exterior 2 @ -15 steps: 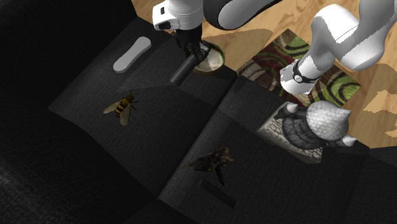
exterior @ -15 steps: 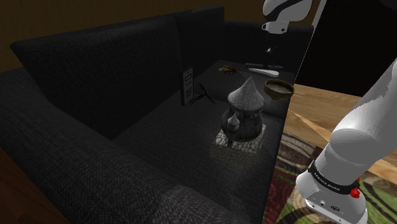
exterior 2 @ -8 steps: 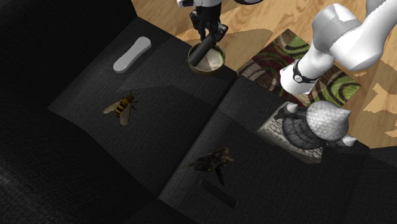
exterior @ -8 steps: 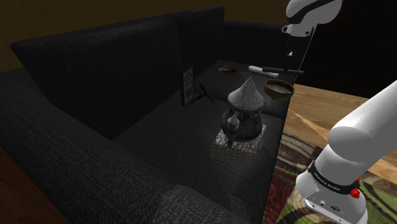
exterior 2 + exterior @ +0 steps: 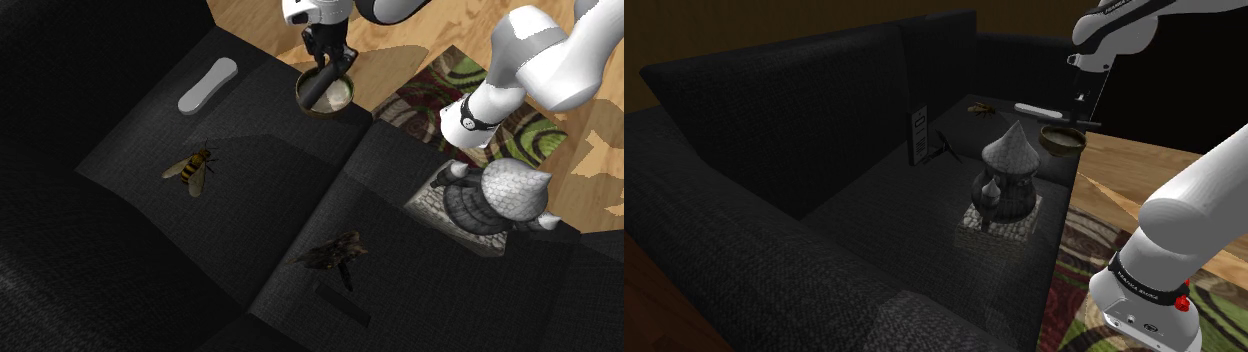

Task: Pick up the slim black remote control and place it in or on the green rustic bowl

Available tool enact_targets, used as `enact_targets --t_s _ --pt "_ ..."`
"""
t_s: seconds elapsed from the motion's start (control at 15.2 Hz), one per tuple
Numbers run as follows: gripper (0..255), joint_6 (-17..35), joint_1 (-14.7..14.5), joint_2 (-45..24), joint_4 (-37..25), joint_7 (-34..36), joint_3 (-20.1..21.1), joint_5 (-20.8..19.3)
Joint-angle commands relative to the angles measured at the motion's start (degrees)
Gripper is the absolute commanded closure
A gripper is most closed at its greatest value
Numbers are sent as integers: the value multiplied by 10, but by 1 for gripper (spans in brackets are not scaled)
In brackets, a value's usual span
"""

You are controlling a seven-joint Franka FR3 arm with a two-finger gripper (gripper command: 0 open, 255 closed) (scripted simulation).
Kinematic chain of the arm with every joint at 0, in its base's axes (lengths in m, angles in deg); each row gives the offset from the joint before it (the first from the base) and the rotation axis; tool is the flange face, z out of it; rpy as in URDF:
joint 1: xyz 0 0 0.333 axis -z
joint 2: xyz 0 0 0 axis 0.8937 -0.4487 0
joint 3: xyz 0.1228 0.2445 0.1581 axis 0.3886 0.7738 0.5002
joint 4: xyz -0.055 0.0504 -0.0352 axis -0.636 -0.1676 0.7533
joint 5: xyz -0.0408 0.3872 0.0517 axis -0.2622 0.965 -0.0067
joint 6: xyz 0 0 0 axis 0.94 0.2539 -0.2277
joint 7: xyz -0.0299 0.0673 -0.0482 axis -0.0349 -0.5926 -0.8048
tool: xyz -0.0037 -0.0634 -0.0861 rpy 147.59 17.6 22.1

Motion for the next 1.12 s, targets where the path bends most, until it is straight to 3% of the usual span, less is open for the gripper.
enact_targets --t_s 0.0,0.66,0.73,1.06 --pt "255 16 0 -6 10 -2 -2 2" --pt "255 35 -1 -15 21 -6 -4 6" --pt "0 35 -1 -15 21 -6 -4 6" --pt "0 35 -1 -15 21 -6 -4 6"
